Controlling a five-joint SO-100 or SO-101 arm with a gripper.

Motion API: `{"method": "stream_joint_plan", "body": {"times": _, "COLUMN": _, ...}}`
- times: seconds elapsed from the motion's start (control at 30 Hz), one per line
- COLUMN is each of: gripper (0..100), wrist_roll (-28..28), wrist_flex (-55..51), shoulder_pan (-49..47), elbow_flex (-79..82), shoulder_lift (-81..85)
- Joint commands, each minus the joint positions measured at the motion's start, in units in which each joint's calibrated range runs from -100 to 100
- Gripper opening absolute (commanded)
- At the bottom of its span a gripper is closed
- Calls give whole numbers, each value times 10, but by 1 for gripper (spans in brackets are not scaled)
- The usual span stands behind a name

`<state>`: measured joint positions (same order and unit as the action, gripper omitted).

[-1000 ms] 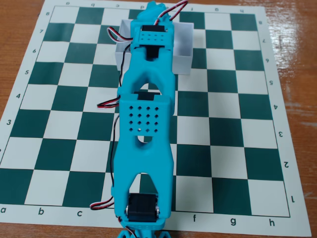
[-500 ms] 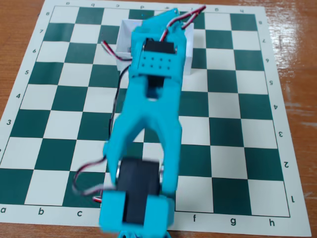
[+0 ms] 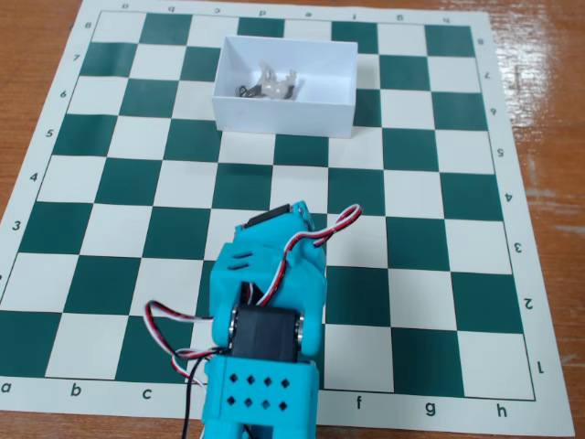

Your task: Grab the toy horse and put it in the box.

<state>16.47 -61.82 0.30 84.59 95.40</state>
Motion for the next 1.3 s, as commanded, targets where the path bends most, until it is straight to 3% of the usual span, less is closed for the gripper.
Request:
{"method": "stream_joint_plan", "body": {"times": 0.0, "gripper": 0, "wrist_roll": 4, "wrist_flex": -56, "shoulder_pan": -4, "elbow_flex": 27, "shoulder_lift": 42}}
{"method": "stream_joint_plan", "body": {"times": 0.37, "gripper": 0, "wrist_roll": 19, "wrist_flex": -88, "shoulder_pan": -24, "elbow_flex": 118, "shoulder_lift": 42}}
{"method": "stream_joint_plan", "body": {"times": 0.5, "gripper": 0, "wrist_roll": 67, "wrist_flex": -64, "shoulder_pan": -34, "elbow_flex": 154, "shoulder_lift": 42}}
{"method": "stream_joint_plan", "body": {"times": 0.9, "gripper": 0, "wrist_roll": 70, "wrist_flex": -61, "shoulder_pan": -19, "elbow_flex": 154, "shoulder_lift": 42}}
{"method": "stream_joint_plan", "body": {"times": 1.27, "gripper": 0, "wrist_roll": 71, "wrist_flex": -80, "shoulder_pan": -84, "elbow_flex": 154, "shoulder_lift": 42}}
